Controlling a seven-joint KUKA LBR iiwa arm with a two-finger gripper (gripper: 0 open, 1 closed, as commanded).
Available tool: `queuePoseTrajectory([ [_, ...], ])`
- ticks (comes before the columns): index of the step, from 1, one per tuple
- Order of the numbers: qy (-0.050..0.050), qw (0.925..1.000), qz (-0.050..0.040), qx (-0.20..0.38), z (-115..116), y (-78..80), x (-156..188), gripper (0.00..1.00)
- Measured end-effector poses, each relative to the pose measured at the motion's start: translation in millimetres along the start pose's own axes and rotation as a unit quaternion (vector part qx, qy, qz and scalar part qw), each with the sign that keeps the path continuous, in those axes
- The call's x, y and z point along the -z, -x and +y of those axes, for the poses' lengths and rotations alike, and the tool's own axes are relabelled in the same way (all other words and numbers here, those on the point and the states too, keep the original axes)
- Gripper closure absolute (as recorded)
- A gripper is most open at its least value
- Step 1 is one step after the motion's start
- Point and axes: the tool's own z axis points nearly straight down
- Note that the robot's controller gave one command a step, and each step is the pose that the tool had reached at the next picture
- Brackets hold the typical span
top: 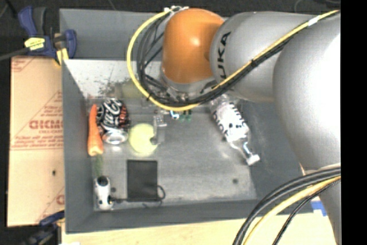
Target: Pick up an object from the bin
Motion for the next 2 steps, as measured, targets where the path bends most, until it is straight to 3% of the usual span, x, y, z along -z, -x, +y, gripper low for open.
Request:
queuePoseTrajectory([
  [1, 0.002, 0.9994, 0.0009, -0.036, 23.4, -2.1, -43.1, 0.0],
  [2, 0.001, 0.9942, 0.0001, -0.108, 4.5, -13.8, -79.0, 0.0],
])
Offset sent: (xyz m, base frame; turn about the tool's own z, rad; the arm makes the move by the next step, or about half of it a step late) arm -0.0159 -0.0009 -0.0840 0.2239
